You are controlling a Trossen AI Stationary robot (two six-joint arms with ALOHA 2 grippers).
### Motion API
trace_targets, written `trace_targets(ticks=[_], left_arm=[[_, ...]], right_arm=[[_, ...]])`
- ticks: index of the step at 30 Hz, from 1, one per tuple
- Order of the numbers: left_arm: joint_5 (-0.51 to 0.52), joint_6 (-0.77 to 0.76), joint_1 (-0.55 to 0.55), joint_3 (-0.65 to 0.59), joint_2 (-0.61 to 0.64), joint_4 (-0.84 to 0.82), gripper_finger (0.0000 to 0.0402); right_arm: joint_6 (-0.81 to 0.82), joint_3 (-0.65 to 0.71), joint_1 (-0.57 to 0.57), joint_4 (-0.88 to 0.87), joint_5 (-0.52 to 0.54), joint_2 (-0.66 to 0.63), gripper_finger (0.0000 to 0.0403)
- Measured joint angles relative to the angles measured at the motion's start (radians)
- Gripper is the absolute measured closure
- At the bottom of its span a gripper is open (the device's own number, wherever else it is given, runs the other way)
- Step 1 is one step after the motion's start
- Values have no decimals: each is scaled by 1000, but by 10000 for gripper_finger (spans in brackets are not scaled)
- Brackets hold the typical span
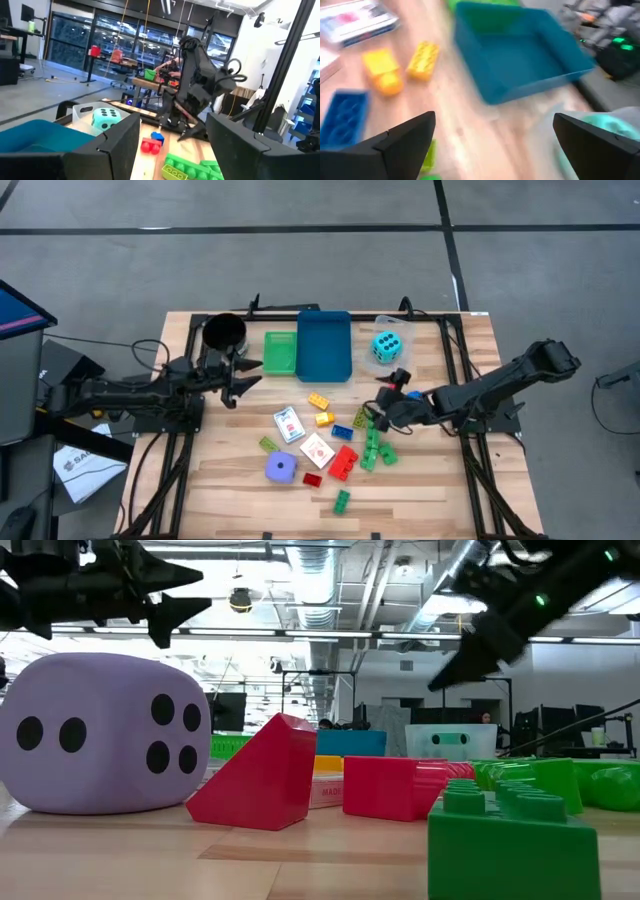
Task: Pick & Place Toys
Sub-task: Put the small stud light green game piece into the blue bin
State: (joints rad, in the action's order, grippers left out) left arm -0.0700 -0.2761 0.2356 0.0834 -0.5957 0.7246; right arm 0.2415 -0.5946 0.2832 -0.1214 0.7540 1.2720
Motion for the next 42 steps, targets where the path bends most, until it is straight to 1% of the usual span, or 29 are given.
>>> trace_targets(ticks=[3, 5, 9, 12, 13, 14, 16, 19, 27, 34, 37, 39, 42], left_arm=[[0, -2, 0, 0, -5, -1, 178], [-5, -2, 0, 0, -8, 2, 178], [-6, -2, 0, 0, -8, 1, 178], [-6, -2, 0, 0, -8, 2, 178], [-6, -2, 0, 0, -8, 3, 178], [-6, -2, 0, 0, -8, 2, 178], [-6, -2, 0, 0, -8, 3, 178], [-6, -2, 0, 0, -8, 3, 178], [-6, -3, 0, 0, -8, -4, 178], [-6, -21, 0, 0, -8, -11, 178], [-6, -20, 0, 0, -8, -11, 178], [-6, -20, 0, 1, -8, -11, 178], [-5, -19, 0, 1, -8, -10, 178]], right_arm=[[-42, 88, -5, 175, -48, -43, 3], [-72, 134, -15, 253, -108, -73, 3], [-77, 172, -41, 322, -292, -128, 3], [-61, 182, -54, 354, -465, -142, 3], [-63, 183, -56, 362, -506, -142, 3], [-65, 183, -56, 371, -522, -141, 3], [-60, 183, -56, 372, -517, -140, 3], [-58, 183, -58, 377, -458, -140, 3], [-65, 183, -45, 460, -468, -139, 3], [-54, 183, -24, 460, -468, -139, 3], [8, 183, -21, 461, -468, -139, 3], [77, 183, -22, 460, -467, -139, 3], [271, 183, -35, 455, -465, -139, 3]])
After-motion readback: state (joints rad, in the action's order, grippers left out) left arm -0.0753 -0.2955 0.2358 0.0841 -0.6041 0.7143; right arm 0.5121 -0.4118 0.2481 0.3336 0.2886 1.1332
